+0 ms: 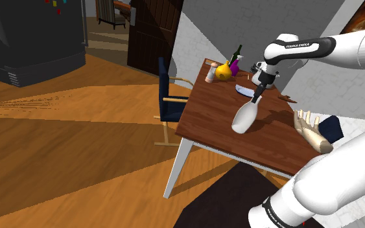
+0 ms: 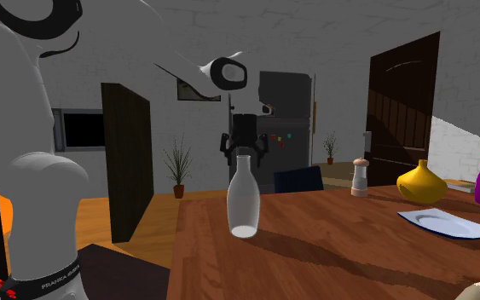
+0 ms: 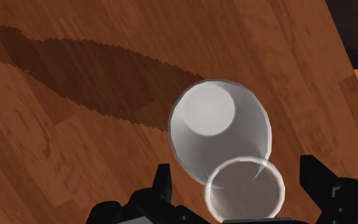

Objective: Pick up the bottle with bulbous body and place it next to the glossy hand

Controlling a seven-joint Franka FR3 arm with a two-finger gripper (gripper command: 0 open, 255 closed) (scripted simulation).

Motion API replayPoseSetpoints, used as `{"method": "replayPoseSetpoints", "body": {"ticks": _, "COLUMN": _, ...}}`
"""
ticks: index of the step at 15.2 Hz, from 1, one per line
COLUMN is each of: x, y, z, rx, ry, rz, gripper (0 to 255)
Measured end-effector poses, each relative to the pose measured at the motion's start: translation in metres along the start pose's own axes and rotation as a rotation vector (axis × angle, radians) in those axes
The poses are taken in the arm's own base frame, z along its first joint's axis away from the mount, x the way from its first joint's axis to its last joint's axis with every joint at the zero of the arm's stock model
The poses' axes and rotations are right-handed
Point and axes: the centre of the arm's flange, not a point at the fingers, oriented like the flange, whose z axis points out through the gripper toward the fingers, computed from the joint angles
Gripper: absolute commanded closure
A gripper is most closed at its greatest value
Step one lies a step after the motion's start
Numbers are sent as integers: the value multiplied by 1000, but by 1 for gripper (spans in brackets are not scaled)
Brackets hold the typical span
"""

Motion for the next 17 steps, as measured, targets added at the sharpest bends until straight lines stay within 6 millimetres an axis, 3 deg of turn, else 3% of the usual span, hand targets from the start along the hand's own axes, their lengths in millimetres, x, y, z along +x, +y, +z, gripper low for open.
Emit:
{"method": "replayPoseSetpoints", "body": {"ticks": 5, "x": 0, "y": 0, "z": 2, "rx": 0, "ry": 0, "rz": 0, "gripper": 0}}
{"method": "replayPoseSetpoints", "body": {"ticks": 6, "x": 0, "y": 0, "z": 2, "rx": 0, "ry": 0, "rz": 0, "gripper": 255}}
{"method": "replayPoseSetpoints", "body": {"ticks": 17, "x": 0, "y": 0, "z": -1, "rx": 0, "ry": 0, "rz": 0, "gripper": 255}}
